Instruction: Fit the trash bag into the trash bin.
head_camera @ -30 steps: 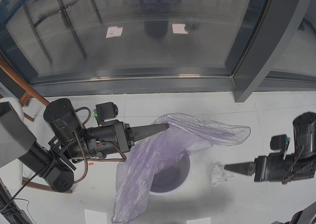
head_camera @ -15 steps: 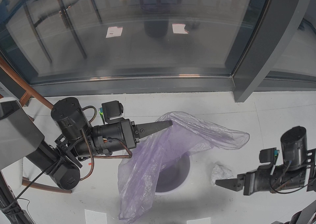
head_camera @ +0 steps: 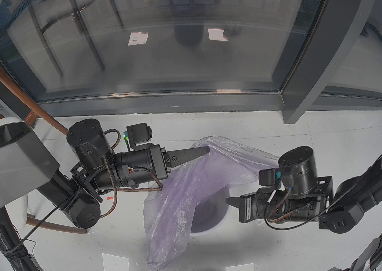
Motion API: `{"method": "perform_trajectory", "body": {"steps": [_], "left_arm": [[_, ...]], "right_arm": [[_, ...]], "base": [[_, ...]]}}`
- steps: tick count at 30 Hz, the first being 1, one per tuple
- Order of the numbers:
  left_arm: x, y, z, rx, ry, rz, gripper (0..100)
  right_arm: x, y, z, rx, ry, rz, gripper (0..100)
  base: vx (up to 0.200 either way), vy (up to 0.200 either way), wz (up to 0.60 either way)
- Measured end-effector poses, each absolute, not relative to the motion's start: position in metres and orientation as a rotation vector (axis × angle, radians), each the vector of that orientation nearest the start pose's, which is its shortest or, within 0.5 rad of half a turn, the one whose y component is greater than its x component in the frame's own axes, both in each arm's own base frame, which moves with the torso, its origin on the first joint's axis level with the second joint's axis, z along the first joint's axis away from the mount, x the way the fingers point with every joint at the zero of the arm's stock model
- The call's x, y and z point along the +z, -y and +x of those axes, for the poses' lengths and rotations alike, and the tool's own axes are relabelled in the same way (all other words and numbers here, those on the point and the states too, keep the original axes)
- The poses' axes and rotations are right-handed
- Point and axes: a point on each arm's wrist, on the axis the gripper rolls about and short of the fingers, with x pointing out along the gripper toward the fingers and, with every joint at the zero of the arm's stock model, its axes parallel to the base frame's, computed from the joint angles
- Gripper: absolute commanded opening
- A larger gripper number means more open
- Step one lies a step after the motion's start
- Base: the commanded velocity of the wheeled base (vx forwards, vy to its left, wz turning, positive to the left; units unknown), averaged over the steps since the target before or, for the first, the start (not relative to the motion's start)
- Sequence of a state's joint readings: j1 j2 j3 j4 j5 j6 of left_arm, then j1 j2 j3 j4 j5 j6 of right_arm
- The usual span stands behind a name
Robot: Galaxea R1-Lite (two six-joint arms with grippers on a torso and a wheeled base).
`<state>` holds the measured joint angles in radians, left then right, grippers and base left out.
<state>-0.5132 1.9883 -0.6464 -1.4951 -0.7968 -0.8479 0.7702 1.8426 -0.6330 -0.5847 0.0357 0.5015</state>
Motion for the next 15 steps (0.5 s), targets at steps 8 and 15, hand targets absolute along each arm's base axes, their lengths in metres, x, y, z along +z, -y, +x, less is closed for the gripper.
{"method": "perform_trajectory", "body": {"steps": [8,15], "left_arm": [[0.133,0.176,0.280,-1.287,-0.406,-0.697,0],[0.132,0.177,0.280,-1.287,-0.413,-0.697,0]], "right_arm": [[0.080,-0.227,0.216,0.651,-0.788,0.216,0],[0.072,-0.241,0.222,0.714,-0.697,0.203,0]], "base": [[0.000,0.000,0.00],[0.000,0.000,0.00]]}}
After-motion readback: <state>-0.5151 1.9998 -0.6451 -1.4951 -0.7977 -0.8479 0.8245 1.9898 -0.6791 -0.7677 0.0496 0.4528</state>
